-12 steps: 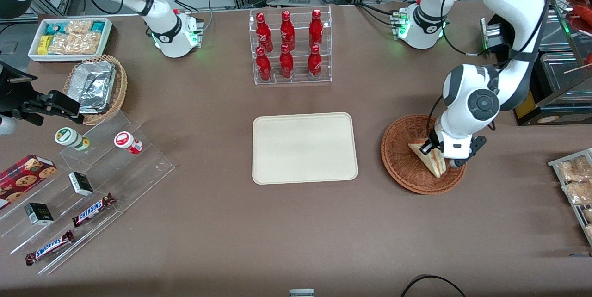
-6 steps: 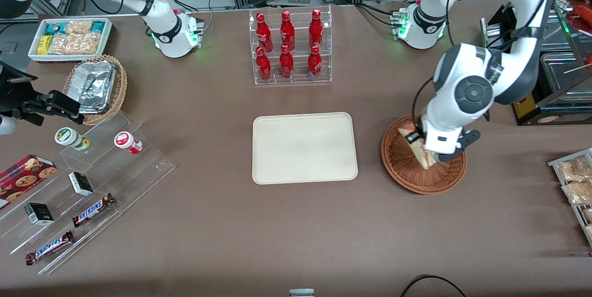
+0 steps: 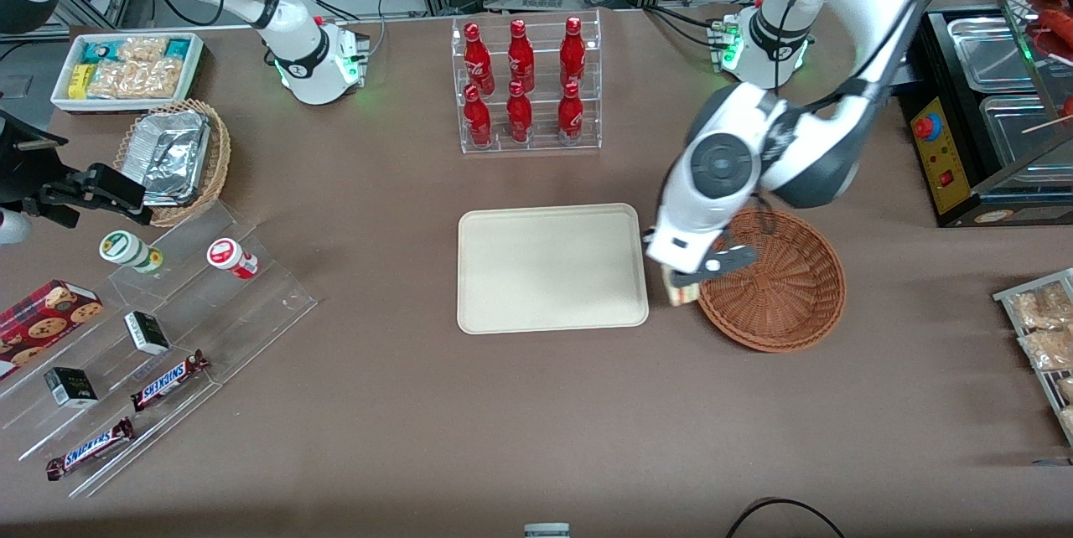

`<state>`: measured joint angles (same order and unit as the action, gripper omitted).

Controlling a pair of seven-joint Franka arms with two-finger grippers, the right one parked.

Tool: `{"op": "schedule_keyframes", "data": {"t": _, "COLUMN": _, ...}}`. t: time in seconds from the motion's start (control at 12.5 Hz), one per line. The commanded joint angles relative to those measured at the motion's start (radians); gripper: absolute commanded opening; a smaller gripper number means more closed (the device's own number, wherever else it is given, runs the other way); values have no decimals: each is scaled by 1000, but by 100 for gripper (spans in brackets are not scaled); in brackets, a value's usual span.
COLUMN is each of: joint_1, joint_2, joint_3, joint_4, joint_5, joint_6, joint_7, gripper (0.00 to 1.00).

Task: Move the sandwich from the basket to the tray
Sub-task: 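Lift the sandwich and carry it with the left gripper over the tray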

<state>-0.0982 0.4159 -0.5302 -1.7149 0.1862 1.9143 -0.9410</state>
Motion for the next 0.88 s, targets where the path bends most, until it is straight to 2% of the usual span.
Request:
{"op": "schedule_keyframes", "data": {"t": 0.0, "joint_1": -84, "joint_2": 121, "joint_3": -4, "joint_4": 138, "joint_5": 33, "joint_6": -24, "joint_7": -56, "gripper": 12}}
{"op": "schedule_keyframes", "data": {"t": 0.4, "joint_1": -216, "joint_2": 248, "joint_3": 3, "joint_4": 277, "joint_5": 36, "joint_6": -18, "joint_7": -126, "gripper": 12}}
{"op": "schedule_keyframes", "data": {"t": 0.48, "joint_1": -248, "joint_2": 276, "joint_3": 12, "joint_4": 308, "joint_5": 68, "joint_6": -17, "joint_7": -154, "gripper": 11}}
{"op": "schedule_keyframes", "data": {"t": 0.64, "joint_1": -307, "joint_2": 335, "joint_3": 22, "joint_4": 359, "joint_5": 189, "joint_6": -14, "joint_7": -276, "gripper": 12}}
{"op": "schedule_keyframes", "data": {"t": 0.8, "joint_1": -337, "joint_2": 401, "joint_3": 22, "joint_4": 427, "joint_5": 222, "joint_6": -14, "joint_7": -314, "gripper": 11}}
